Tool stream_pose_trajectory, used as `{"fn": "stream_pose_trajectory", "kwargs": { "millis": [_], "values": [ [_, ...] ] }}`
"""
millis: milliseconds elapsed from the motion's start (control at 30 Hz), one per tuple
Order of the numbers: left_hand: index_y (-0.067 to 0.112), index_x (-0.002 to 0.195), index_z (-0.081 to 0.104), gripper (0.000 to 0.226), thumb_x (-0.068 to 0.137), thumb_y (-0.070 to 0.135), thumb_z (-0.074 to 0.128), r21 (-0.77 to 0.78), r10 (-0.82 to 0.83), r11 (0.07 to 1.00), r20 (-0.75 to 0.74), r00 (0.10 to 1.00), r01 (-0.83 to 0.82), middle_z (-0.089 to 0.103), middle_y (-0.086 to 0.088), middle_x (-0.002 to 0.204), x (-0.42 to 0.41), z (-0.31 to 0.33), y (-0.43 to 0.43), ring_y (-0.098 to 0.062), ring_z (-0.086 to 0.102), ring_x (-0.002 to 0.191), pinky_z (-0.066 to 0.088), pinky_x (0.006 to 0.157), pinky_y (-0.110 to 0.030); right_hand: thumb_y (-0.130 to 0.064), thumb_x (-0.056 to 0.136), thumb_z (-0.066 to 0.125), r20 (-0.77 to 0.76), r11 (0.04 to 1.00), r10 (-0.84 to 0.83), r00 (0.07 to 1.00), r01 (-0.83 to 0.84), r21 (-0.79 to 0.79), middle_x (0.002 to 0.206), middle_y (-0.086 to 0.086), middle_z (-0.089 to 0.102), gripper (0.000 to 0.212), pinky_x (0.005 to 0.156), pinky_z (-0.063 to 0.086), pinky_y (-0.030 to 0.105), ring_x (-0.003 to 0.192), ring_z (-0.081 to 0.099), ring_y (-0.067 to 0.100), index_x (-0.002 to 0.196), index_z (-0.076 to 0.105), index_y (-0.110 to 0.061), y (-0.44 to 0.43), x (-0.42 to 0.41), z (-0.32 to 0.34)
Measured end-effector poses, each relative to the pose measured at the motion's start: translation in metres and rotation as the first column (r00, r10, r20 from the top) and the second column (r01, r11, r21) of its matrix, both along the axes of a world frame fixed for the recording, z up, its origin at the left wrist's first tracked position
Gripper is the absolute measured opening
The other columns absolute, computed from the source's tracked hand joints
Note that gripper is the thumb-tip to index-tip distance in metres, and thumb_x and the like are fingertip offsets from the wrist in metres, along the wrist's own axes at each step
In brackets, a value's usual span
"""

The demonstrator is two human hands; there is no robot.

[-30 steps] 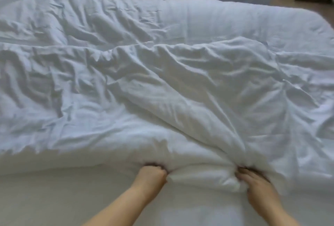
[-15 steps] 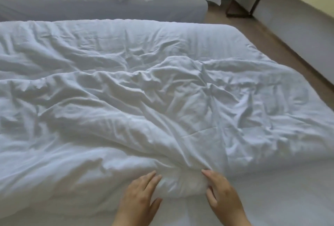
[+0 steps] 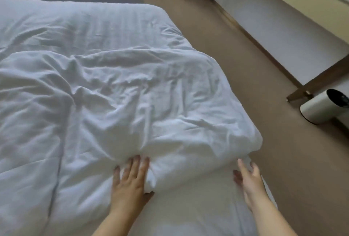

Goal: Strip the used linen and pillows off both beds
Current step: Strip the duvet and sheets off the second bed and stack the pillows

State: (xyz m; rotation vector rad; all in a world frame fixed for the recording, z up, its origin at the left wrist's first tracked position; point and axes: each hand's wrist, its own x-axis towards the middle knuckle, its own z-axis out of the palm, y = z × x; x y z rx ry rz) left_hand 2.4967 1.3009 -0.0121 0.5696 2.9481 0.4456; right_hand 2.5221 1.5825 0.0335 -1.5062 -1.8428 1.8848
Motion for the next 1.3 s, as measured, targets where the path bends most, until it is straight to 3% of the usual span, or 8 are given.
{"fn": "stream_pose_trajectory", "kwargs": {
  "millis": [133, 333, 567, 700, 800, 1000, 1167, 1300],
  "values": [
    [0.024, 0.121, 0.038, 0.101, 0.032, 0.034, 0.083, 0.067, 0.019, 0.998, -0.057, 0.998, -0.016, 0.073, -0.009, 0.093, -0.009, -0.013, 0.005, -0.018, 0.045, 0.092, 0.032, 0.075, -0.033, -0.045, 0.066, 0.076, -0.031, 0.97, -0.112, 0.993, 0.102, -0.222, 0.135, 0.007, 0.044, 0.102, 0.093, 0.043, 0.04, 0.119, 0.048, 0.028, 0.144, 0.019, -0.01, 0.057, -0.061, -0.015],
    [0.034, 0.094, 0.052, 0.035, 0.062, 0.037, 0.037, 0.155, 0.245, 0.96, -0.068, 0.967, -0.233, 0.069, 0.003, 0.07, -0.035, 0.037, 0.025, -0.024, 0.066, 0.053, 0.027, 0.044, -0.014, -0.001, 0.077, 0.063, -0.02, 0.982, -0.15, 0.988, 0.152, 0.113, 0.125, 0.015, 0.056, 0.056, 0.094, 0.046, 0.037, 0.11, 0.056, 0.031, 0.13, 0.045, -0.006, 0.072, -0.119, -0.025],
    [0.026, 0.091, 0.051, 0.016, 0.078, 0.026, 0.042, 0.196, -0.145, 0.944, -0.475, 0.868, 0.266, 0.063, 0.005, 0.069, -0.037, 0.122, 0.136, -0.015, 0.045, 0.07, 0.034, 0.057, -0.026, -0.008, 0.076, 0.066, -0.262, 0.844, -0.088, 0.961, 0.212, 0.493, 0.122, 0.013, 0.058, 0.053, 0.085, 0.043, 0.028, 0.105, 0.058, 0.027, 0.126, 0.05, -0.01, 0.21, -0.1, 0.086],
    [0.03, 0.095, 0.047, 0.04, 0.056, 0.031, 0.045, 0.079, -0.198, 0.971, -0.251, 0.947, 0.224, 0.057, 0.014, 0.09, -0.032, 0.035, 0.157, -0.008, 0.045, 0.08, 0.035, 0.068, -0.022, -0.004, 0.084, 0.061, 0.115, 0.885, 0.057, 0.992, -0.104, 0.453, 0.134, 0.02, 0.047, 0.061, 0.08, 0.049, 0.031, 0.107, 0.054, 0.036, 0.138, 0.033, -0.005, 0.218, -0.091, 0.026],
    [0.021, 0.107, 0.048, 0.082, 0.033, 0.035, 0.079, 0.004, -0.213, 0.977, -0.075, 0.974, 0.214, 0.063, 0.003, 0.101, -0.028, -0.008, 0.157, -0.014, 0.045, 0.093, 0.032, 0.083, -0.025, 0.001, 0.084, 0.06, 0.328, 0.921, 0.28, 0.902, -0.349, 0.173, 0.15, 0.02, 0.024, 0.08, 0.107, 0.031, 0.039, 0.134, 0.032, 0.035, 0.147, 0.01, -0.006, 0.193, -0.084, -0.032],
    [0.026, 0.119, 0.044, 0.075, 0.068, 0.079, 0.025, -0.071, -0.151, 0.984, 0.14, 0.979, 0.162, 0.068, 0.002, 0.109, -0.02, 0.001, 0.153, -0.014, 0.043, 0.108, 0.004, 0.112, -0.021, -0.012, 0.094, 0.033, 0.48, 0.58, 0.455, 0.75, -0.659, 0.479, 0.154, 0.008, 0.019, 0.051, 0.109, 0.02, 0.034, 0.14, 0.022, 0.027, 0.145, 0.026, -0.014, 0.116, -0.084, -0.037],
    [0.031, 0.106, 0.046, 0.036, 0.096, 0.047, 0.015, 0.124, 0.007, 0.992, -0.069, 0.998, 0.001, 0.056, 0.008, 0.113, -0.022, 0.013, 0.105, -0.006, 0.048, 0.104, 0.011, 0.112, -0.016, -0.017, 0.091, 0.051, 0.498, 0.288, 0.629, 0.598, -0.773, 0.564, 0.154, 0.005, 0.022, 0.052, 0.11, 0.011, 0.033, 0.142, 0.017, 0.023, 0.141, 0.036, -0.017, 0.039, -0.115, 0.001],
    [0.024, 0.114, 0.047, 0.033, 0.097, 0.039, 0.023, 0.161, 0.455, 0.889, -0.213, 0.865, -0.428, 0.045, 0.001, 0.121, -0.009, 0.015, -0.023, -0.011, 0.042, 0.119, 0.008, 0.112, -0.017, -0.015, 0.074, 0.073, 0.534, 0.046, 0.731, 0.425, -0.812, 0.583, 0.142, 0.016, 0.043, 0.058, 0.11, 0.02, 0.046, 0.131, 0.039, 0.036, 0.128, 0.054, -0.009, -0.04, -0.133, 0.008]
  ]
}}
